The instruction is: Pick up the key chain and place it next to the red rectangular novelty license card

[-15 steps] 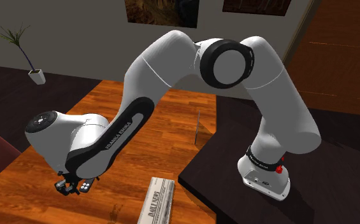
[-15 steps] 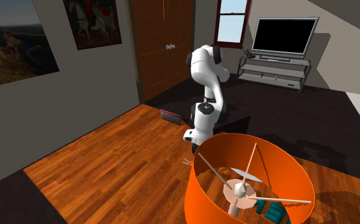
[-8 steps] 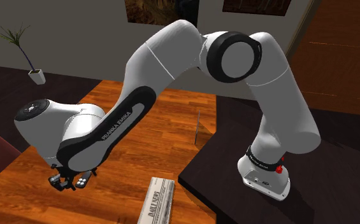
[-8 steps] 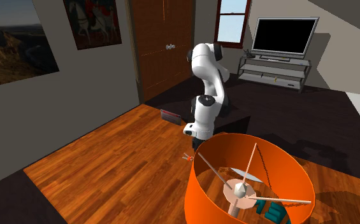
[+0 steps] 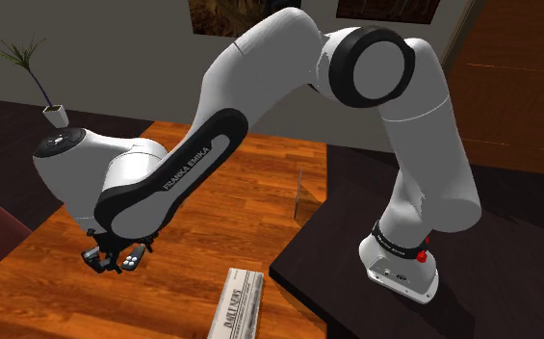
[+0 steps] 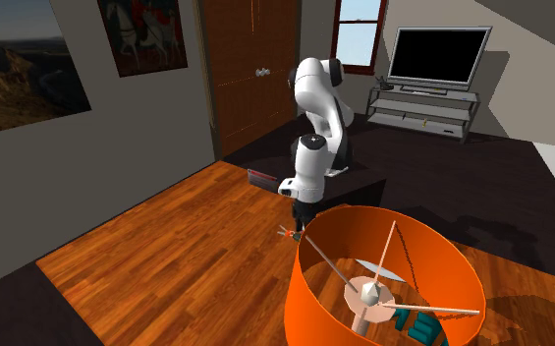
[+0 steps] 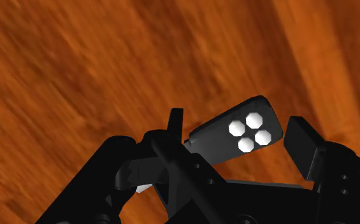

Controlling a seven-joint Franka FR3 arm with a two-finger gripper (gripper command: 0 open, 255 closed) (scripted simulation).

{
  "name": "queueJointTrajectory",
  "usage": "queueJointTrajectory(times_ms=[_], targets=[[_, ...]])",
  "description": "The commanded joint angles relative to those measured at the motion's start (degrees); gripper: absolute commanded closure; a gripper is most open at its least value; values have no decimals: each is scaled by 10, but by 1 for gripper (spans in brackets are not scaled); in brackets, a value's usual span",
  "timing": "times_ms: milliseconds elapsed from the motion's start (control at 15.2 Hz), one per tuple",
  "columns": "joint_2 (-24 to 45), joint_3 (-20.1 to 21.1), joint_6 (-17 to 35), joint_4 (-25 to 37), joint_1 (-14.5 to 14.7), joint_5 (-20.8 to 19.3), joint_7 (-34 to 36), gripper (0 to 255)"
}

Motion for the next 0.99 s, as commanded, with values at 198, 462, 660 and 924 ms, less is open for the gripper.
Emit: queueJointTrajectory(times_ms=[198,462,660,924], targets=[[-75,8,50,-120,-67,22,-45,255],[-130,12,84,-201,-119,44,-93,255],[-167,13,106,-255,-156,63,-134,255],[-213,10,129,-317,-204,91,-197,255]])
